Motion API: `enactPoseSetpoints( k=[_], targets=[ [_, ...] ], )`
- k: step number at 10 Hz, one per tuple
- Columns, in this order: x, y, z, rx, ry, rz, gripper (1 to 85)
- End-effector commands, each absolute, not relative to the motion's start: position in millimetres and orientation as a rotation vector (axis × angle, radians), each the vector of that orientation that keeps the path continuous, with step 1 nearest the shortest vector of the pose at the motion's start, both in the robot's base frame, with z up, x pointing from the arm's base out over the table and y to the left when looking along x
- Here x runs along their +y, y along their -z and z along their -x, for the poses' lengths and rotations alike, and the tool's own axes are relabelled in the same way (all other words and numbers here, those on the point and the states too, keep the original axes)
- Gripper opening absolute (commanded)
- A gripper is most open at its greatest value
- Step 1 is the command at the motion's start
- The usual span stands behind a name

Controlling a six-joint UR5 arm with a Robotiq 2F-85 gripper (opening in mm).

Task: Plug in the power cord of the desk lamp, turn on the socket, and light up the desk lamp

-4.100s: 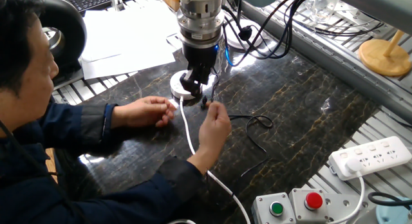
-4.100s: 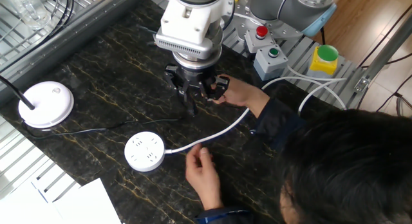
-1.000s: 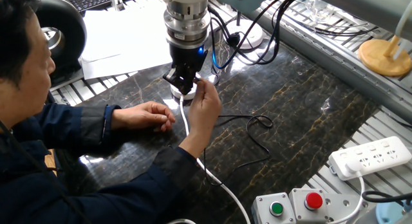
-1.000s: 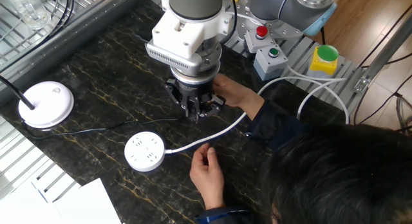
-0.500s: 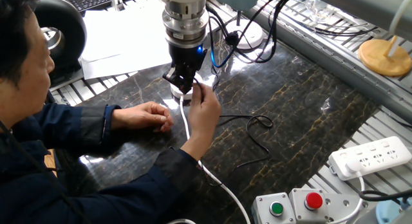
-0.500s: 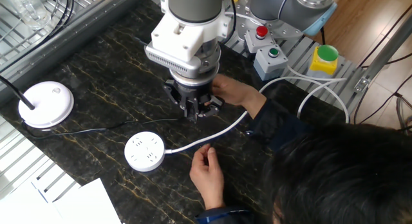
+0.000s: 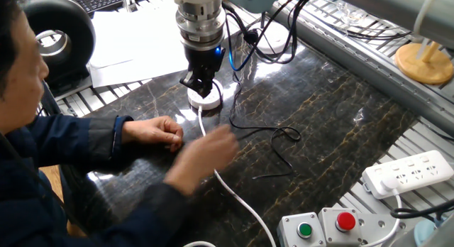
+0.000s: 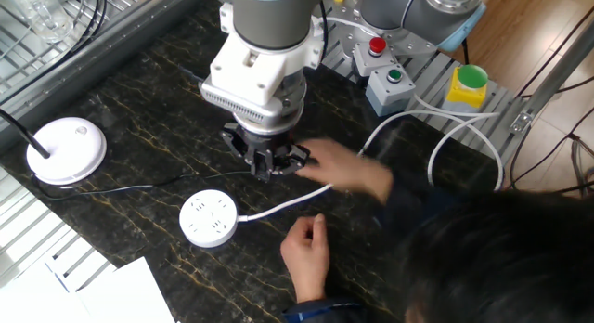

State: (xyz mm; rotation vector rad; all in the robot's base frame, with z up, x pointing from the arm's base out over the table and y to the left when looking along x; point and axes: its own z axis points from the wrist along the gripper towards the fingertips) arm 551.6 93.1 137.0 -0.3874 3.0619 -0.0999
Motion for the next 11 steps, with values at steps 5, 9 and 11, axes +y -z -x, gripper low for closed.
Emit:
enactPoseSetpoints(
  k=[5, 9, 11],
  targets=[
    [98, -140, -577, 2.991, 0.063, 0.097, 1.0],
    [74, -138, -597, 2.997, 0.062, 0.227, 1.0],
    [51, -133, -616, 2.995, 0.034, 0.287, 1.0]
  ],
)
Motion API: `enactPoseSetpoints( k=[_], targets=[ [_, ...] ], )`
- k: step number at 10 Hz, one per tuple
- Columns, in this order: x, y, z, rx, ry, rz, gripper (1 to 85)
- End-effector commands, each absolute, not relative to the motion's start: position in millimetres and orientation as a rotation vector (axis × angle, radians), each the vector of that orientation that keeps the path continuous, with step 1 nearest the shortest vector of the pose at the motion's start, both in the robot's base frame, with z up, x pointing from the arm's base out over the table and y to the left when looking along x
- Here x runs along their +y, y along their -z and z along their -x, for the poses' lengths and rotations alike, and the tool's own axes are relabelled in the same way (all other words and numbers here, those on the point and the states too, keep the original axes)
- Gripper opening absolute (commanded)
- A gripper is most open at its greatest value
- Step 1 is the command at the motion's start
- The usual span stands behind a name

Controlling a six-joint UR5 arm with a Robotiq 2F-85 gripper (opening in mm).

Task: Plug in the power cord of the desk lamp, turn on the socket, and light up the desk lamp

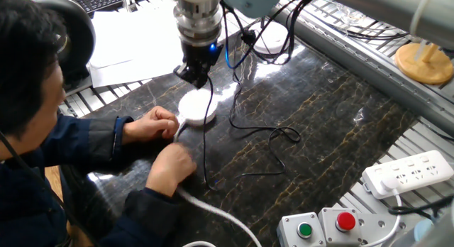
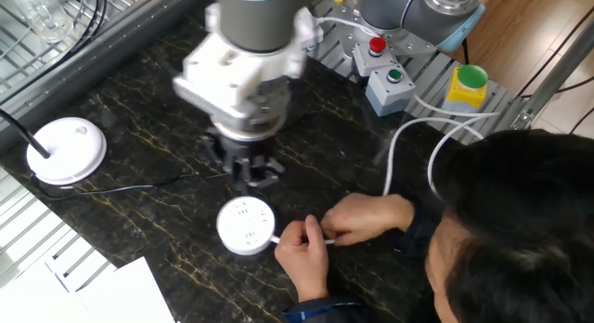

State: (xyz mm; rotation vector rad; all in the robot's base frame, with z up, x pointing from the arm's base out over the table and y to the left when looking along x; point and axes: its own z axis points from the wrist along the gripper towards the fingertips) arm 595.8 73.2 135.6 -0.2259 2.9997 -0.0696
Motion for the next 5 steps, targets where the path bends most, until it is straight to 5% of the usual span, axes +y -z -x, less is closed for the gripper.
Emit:
enactPoseSetpoints(
  k=[1, 5],
  targets=[
    [45, -130, -621, 2.990, 0.049, 0.295, 1.0],
    [34, -109, -653, 2.942, 0.114, 0.351, 1.0]
  ],
)
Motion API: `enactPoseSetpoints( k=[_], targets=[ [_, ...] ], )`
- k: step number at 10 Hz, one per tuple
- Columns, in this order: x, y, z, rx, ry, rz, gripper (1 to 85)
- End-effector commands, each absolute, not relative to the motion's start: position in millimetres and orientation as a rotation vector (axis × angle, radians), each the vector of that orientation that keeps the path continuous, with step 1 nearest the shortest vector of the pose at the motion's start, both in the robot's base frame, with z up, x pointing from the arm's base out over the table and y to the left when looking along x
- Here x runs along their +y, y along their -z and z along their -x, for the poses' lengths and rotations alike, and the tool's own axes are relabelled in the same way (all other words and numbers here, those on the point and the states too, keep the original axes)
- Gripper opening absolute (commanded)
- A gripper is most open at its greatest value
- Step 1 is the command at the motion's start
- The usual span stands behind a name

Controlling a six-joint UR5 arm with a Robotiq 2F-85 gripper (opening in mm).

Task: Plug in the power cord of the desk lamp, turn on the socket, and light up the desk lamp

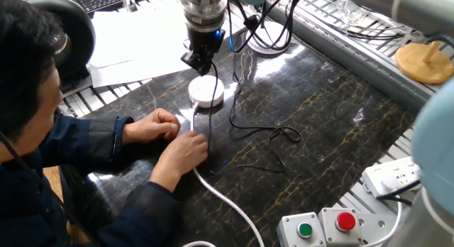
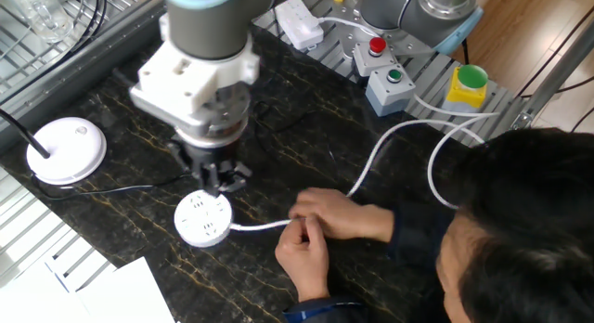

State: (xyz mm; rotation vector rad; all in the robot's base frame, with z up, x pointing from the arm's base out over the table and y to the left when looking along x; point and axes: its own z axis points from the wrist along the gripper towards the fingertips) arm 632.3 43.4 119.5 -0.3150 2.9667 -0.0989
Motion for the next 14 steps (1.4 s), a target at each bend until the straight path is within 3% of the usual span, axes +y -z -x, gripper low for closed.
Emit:
enactPoseSetpoints(
  k=[1, 2, 4, 14],
  targets=[
    [34, -104, -655, 2.942, 0.109, 0.342, 1.0],
    [32, -98, -656, 2.941, 0.115, 0.329, 1.0],
    [57, -93, -644, 2.980, -0.029, 0.167, 1.0],
    [49, -76, -635, 2.964, -0.053, 0.114, 1.0]
  ],
)
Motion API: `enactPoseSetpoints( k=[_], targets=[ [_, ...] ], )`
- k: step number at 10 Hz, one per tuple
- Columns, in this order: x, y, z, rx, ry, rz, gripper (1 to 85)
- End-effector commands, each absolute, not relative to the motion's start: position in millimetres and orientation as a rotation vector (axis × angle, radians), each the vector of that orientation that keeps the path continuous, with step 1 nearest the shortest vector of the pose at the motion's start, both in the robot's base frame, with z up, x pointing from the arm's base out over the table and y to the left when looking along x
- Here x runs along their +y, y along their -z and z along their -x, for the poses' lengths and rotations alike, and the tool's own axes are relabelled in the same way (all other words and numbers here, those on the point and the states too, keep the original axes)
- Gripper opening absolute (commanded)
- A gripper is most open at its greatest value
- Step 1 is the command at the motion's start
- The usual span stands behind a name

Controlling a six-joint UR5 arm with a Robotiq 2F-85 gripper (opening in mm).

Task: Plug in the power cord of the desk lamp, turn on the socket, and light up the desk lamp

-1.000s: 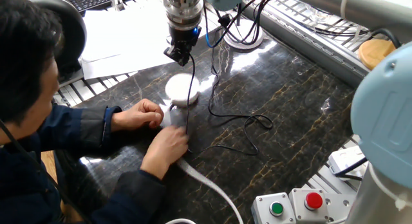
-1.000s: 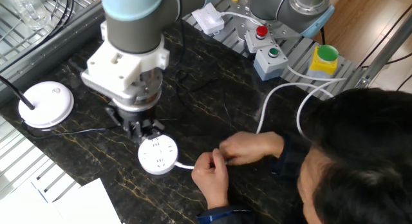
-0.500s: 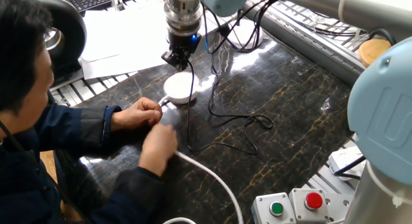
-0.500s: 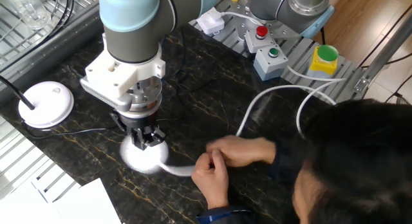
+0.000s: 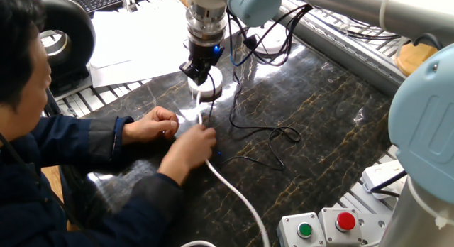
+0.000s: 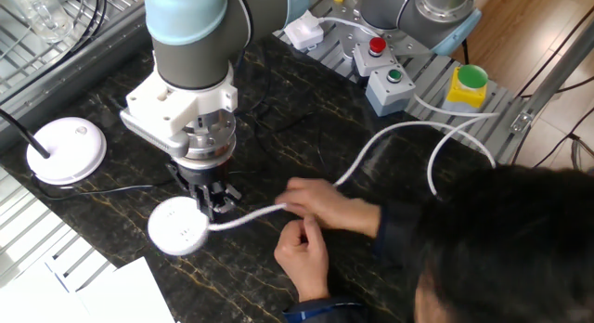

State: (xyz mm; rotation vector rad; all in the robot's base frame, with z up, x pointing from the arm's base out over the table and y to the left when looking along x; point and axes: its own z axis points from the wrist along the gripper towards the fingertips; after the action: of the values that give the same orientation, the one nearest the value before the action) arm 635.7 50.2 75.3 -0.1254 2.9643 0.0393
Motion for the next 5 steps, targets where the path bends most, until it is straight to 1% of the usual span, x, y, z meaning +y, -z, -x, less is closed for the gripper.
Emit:
enactPoseSetpoints(
  k=[1, 3, 4, 5],
  targets=[
    [47.2, -75.6, -634.9, 2.964, -0.045, 0.119, 1.0],
    [50.4, -74.4, -633.6, 2.963, -0.074, 0.103, 1.0],
    [54.8, -73.8, -629.3, 2.971, -0.120, 0.073, 1.0],
    [44.9, -74.3, -627.6, 2.979, -0.077, 0.081, 1.0]
  ],
)
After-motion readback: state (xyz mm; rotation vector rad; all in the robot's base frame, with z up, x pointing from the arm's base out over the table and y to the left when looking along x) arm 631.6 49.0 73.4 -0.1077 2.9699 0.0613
